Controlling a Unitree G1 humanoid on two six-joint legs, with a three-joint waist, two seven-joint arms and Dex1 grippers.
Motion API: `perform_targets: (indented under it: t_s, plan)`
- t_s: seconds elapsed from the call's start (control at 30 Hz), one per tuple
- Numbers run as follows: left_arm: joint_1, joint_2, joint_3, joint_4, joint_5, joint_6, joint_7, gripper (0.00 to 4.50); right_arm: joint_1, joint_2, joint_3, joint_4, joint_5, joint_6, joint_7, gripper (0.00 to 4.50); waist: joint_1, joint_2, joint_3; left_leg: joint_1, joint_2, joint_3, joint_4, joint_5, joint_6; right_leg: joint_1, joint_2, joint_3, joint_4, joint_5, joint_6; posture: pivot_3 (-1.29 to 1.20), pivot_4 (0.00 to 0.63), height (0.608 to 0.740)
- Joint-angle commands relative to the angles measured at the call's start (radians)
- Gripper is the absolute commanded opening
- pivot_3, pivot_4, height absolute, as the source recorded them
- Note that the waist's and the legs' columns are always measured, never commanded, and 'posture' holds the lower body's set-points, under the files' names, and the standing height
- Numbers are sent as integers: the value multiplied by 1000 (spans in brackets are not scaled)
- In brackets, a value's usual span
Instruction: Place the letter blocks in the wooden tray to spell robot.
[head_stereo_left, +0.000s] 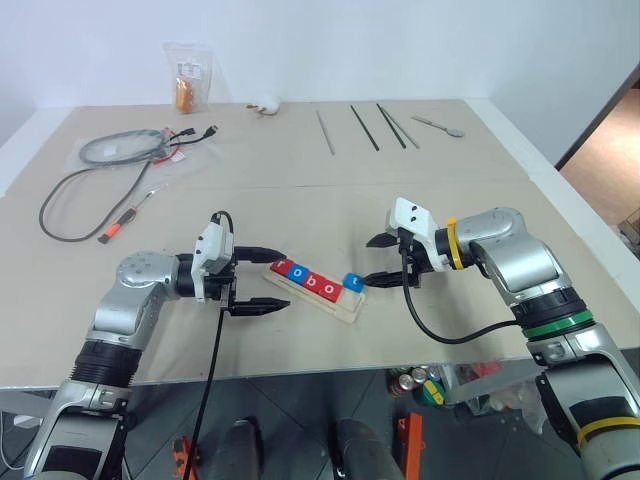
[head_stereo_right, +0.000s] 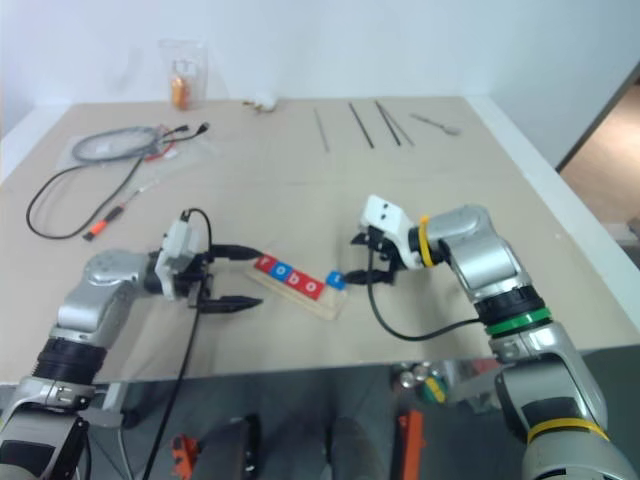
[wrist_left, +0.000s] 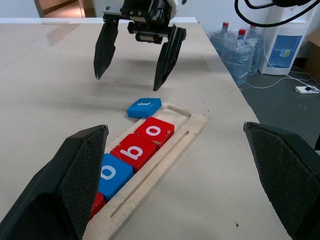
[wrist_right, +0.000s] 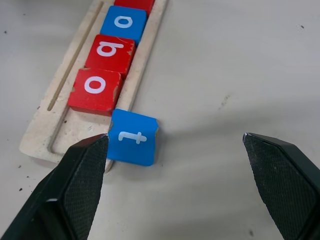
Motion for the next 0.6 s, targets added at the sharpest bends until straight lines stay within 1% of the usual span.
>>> perform_targets:
  t_s: [0.03, 0.1, 0.13, 0.17, 0.23, 0.27, 0.3, 0.47, 0.6]
  plan:
    - [-22, 3, 20, -6, -8, -8, 4, 4500, -4, 1, -59, -7, 11, 6, -33, 4441, 0, 0, 0, 0, 0, 0, 0, 0, 0, 0, 0, 0, 0, 0, 0, 0, 150, 740]
    - [-22, 4, 20, -6, -7, -7, 3, 4500, -7, 6, -70, -4, 11, 17, -58, 4441, 0, 0, 0, 0, 0, 0, 0, 0, 0, 0, 0, 0, 0, 0, 0, 0, 150, 740]
    - [-21, 4, 20, -6, -7, -7, 2, 4500, -8, 10, -73, -1, 8, 20, -68, 4209, 0, 0, 0, 0, 0, 0, 0, 0, 0, 0, 0, 0, 0, 0, 0, 0, 150, 740]
    - [-21, 5, 20, -6, -6, -7, 2, 4500, -9, 12, -77, 1, 5, 18, -79, 3846, 0, 0, 0, 0, 0, 0, 0, 0, 0, 0, 0, 0, 0, 0, 0, 0, 150, 740]
    - [-23, 4, 19, -4, -6, -8, 1, 4500, -10, 16, -87, 0, 14, 24, -85, 3264, 0, 0, 0, 0, 0, 0, 0, 0, 0, 0, 0, 0, 0, 0, 0, 0, 150, 740]
    - [-25, 3, 19, -2, -5, -9, 1, 4500, -8, 17, -87, -3, 17, 28, -86, 2851, 0, 0, 0, 0, 0, 0, 0, 0, 0, 0, 0, 0, 0, 0, 0, 0, 150, 740]
    - [-26, 2, 18, -1, -5, -9, 1, 4500, -5, 17, -85, -8, 18, 29, -85, 2576, 0, 0, 0, 0, 0, 0, 0, 0, 0, 0, 0, 0, 0, 0, 0, 0, 150, 740]
    - [-28, -1, 17, -2, -5, -8, 2, 4500, 25, 7, -68, -42, 23, 39, -70, 816, 0, 0, 0, 0, 0, 0, 0, 0, 0, 0, 0, 0, 0, 0, 0, 0, 150, 740]
    - [-21, 3, 17, -8, -6, -5, 2, 4500, 51, -1, -82, -96, 67, 109, -44, 816, 0, 0, 0, 0, 0, 0, 0, 0, 0, 0, 0, 0, 0, 0, 0, 0, 150, 740]
